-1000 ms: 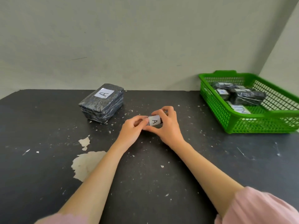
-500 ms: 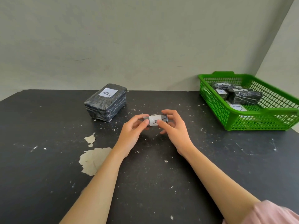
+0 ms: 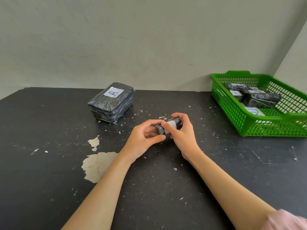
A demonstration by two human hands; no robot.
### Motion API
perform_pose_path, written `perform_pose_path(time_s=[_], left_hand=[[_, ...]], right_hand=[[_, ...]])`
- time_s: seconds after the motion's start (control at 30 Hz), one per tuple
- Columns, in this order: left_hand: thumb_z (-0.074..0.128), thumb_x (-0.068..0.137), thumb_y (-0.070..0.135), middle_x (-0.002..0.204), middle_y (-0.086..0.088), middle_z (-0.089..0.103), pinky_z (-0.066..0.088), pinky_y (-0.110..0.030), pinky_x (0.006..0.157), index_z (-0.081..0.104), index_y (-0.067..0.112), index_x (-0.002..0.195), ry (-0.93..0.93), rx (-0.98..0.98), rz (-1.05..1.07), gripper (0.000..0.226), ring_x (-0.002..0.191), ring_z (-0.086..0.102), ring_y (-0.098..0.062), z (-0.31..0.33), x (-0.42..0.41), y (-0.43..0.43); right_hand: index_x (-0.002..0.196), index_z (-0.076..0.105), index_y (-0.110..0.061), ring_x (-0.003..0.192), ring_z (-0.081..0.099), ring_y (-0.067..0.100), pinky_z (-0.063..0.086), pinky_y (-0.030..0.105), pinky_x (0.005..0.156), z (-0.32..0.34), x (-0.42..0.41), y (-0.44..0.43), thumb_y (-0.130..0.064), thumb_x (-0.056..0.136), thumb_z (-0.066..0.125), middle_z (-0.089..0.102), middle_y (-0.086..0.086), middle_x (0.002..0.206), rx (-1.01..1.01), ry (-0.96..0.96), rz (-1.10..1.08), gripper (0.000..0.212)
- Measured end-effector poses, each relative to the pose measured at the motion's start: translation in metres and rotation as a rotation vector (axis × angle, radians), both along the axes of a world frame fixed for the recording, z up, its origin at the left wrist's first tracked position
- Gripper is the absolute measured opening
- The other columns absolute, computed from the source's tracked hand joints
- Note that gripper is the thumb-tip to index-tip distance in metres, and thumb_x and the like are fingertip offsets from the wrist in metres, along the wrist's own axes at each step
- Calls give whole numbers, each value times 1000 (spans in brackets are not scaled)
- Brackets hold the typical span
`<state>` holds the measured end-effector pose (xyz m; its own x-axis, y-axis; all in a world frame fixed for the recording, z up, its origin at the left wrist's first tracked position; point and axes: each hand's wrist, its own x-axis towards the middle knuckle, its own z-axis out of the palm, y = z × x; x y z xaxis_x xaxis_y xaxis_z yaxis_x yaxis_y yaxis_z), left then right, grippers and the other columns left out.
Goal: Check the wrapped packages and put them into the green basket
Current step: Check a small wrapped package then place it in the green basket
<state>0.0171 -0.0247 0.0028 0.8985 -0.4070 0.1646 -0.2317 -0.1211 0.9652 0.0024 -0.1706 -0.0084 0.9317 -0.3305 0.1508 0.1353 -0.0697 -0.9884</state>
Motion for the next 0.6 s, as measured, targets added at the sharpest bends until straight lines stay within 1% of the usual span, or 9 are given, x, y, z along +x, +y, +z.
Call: perform_pose_path(time_s=[0.07,0.13,0.27,0.3,0.37,0.43,0.5,0.53,0.6], left_hand=[[71,80,6,98,2,73,49,-12,77,63,27,113,35,-41,20,41,89,69,-9,-1,2,1],[67,83,6,100,2,73,48,-11,75,63,27,114,68,-100,44,38,87,69,-9,-2,4,3],[61,88,8,99,4,73,50,-15,74,62,29,114,98,-153,65,33,77,68,-8,-3,6,4],[60,89,9,97,5,74,52,-16,74,61,29,115,106,-159,73,33,76,68,-8,-3,7,4],[59,90,9,95,7,74,53,-18,75,60,27,117,120,-165,83,32,74,67,-9,-4,7,3],[58,91,9,98,5,73,52,-17,74,59,25,120,125,-158,88,34,74,67,-10,-5,8,4],[57,91,10,100,3,73,52,-17,73,58,24,122,125,-152,90,34,75,67,-10,-5,9,4],[57,91,10,100,2,73,52,-17,73,58,24,122,126,-152,91,34,75,67,-10,-6,9,4],[57,91,10,99,2,73,53,-19,75,58,25,121,130,-153,95,34,74,67,-10,-6,8,4]], right_hand=[[106,52,-23,87,59,17,49,22,59,0,1,-1,-12,84,66,57,6,108,40,-13,26,28],[109,53,-18,82,58,15,48,20,57,0,0,-2,-3,86,60,58,10,108,66,-20,60,29],[112,53,-17,66,55,13,51,20,58,1,-3,-2,-3,87,60,62,7,107,4,-20,78,30],[113,53,-17,66,56,13,51,20,58,2,-4,-2,-3,87,60,62,6,107,-7,-25,82,31],[113,54,-18,74,60,14,52,20,59,3,-5,-3,-3,86,61,62,6,110,-29,-32,95,32],[113,53,-18,85,62,15,53,20,61,3,-6,-3,-3,86,61,62,6,112,-52,-32,99,31],[114,53,-17,91,63,17,54,21,63,3,-6,-3,-3,87,60,62,5,113,-66,-33,99,31],[114,54,-17,91,63,16,54,23,64,3,-6,-3,-3,88,59,62,5,113,-63,-31,98,30],[113,55,-17,87,63,14,55,26,65,3,-5,-4,-2,91,53,62,6,113,-46,-22,93,27]])
